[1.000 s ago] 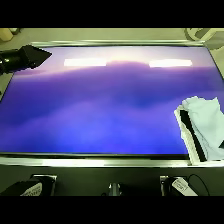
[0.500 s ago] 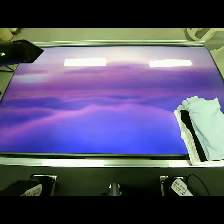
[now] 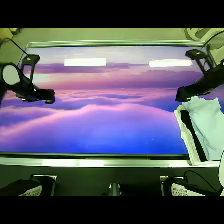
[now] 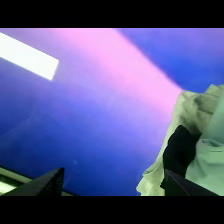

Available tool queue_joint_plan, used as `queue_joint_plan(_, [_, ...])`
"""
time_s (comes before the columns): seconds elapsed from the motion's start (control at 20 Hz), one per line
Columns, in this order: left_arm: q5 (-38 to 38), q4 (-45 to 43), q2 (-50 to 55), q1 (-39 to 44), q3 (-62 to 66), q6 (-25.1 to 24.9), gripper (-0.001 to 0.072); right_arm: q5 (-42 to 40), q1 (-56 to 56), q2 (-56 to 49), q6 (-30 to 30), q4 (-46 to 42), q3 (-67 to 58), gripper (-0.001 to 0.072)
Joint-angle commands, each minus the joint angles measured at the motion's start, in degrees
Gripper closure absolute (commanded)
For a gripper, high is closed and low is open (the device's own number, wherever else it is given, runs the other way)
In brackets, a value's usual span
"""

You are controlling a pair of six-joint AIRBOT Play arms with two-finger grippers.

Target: Fold the shirts.

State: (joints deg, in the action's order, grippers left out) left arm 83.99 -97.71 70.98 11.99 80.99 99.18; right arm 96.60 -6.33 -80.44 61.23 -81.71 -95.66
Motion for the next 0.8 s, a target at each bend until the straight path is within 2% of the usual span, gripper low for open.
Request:
queue_joint_plan(0.0, [-4.42, -0.94, -3.5, 0.52, -6.45, 1.36, 0.0031, 5.77, 2.29, -1.81, 1.11, -4.2, -0.15, 0.0025])
queue_joint_plan(0.75, [-4.52, -1.49, -3.3, 0.59, -6.49, 1.38, 0.0031, 5.33, 2.29, -1.75, 1.11, -5.53, -0.15, 0.0024])
